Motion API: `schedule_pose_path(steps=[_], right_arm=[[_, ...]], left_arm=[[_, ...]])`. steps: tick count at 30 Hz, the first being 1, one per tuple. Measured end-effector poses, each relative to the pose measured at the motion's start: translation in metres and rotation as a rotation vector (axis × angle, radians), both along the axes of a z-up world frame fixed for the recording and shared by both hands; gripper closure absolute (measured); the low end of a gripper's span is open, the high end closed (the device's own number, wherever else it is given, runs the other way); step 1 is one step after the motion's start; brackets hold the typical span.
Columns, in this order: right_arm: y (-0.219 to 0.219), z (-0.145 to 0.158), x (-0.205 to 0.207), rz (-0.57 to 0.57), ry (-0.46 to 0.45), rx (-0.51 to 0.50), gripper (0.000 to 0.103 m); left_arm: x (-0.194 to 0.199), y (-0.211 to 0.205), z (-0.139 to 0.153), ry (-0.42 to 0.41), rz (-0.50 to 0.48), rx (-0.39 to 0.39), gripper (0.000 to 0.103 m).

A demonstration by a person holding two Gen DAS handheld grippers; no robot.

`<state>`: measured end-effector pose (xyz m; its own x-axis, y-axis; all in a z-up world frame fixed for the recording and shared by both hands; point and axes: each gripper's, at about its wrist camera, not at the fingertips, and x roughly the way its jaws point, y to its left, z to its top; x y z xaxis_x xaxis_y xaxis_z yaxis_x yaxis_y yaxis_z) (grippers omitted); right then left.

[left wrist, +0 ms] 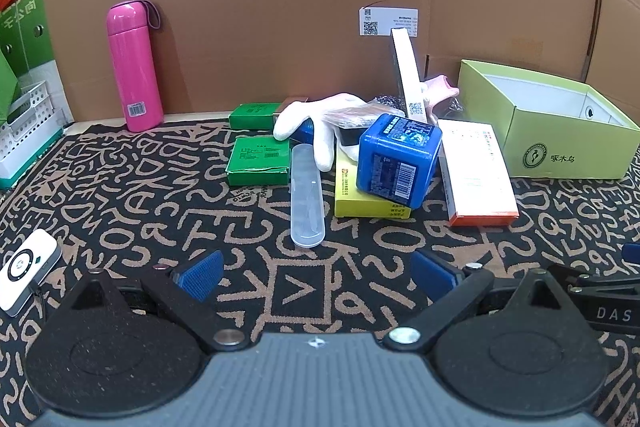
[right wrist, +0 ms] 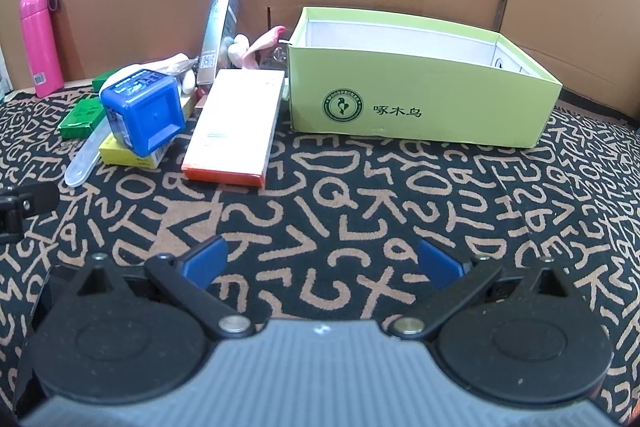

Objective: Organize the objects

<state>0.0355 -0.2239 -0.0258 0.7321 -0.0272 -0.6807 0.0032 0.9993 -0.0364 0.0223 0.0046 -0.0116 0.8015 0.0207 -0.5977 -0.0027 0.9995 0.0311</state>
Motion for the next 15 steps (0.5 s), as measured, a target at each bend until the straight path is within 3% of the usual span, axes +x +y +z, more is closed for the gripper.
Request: schedule_pose_path(steps=[15], right_arm=[[0.008,-0.004,0.017,0.021,0.029,-0.014,0.000]], left_arm=[[0.013,0.003,-0.001,0.008,0.003,-0.007,0.000]])
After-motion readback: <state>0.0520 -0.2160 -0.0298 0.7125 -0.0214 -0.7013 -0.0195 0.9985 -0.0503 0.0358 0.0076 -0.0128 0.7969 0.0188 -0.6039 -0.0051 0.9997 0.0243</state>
